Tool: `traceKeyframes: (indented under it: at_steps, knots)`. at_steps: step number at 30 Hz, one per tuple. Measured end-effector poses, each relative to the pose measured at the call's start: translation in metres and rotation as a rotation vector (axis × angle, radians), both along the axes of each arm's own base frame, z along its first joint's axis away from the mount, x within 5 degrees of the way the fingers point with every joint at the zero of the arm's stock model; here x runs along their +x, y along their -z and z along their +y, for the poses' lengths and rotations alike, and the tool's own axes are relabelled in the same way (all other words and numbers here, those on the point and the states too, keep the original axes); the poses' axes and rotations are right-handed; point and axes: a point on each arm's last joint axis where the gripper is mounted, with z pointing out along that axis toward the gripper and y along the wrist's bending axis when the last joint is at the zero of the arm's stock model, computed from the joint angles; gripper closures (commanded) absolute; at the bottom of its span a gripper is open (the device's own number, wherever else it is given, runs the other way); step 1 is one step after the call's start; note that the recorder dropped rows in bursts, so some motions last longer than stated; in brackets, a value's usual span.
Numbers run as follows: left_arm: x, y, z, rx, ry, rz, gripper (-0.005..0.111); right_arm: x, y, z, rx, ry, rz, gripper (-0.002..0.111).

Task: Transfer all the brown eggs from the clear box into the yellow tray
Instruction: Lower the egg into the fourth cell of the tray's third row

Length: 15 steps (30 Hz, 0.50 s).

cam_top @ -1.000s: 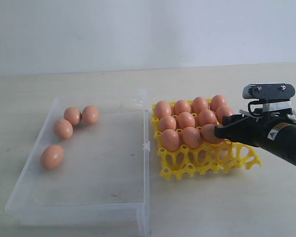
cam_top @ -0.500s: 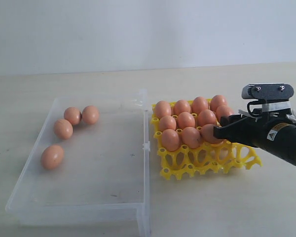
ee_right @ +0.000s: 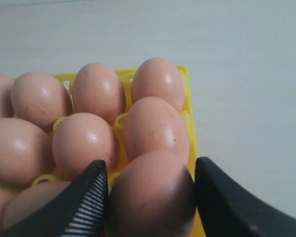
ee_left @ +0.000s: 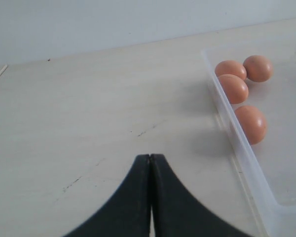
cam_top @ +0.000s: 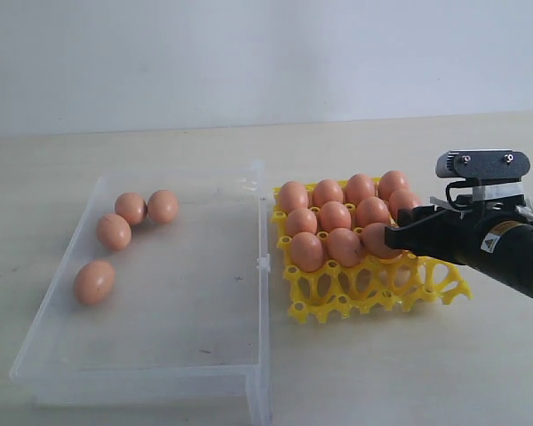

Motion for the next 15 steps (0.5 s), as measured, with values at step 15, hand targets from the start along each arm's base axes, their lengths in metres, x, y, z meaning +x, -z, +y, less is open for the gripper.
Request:
traceKeyframes:
  at_steps: [15]
  knots:
    - [0.0000,0.0000,0.0000,0.000,0.000,0.000,0.107,0.0004,0.0000,-0.0020,0.013,0.034,0.003,0.049]
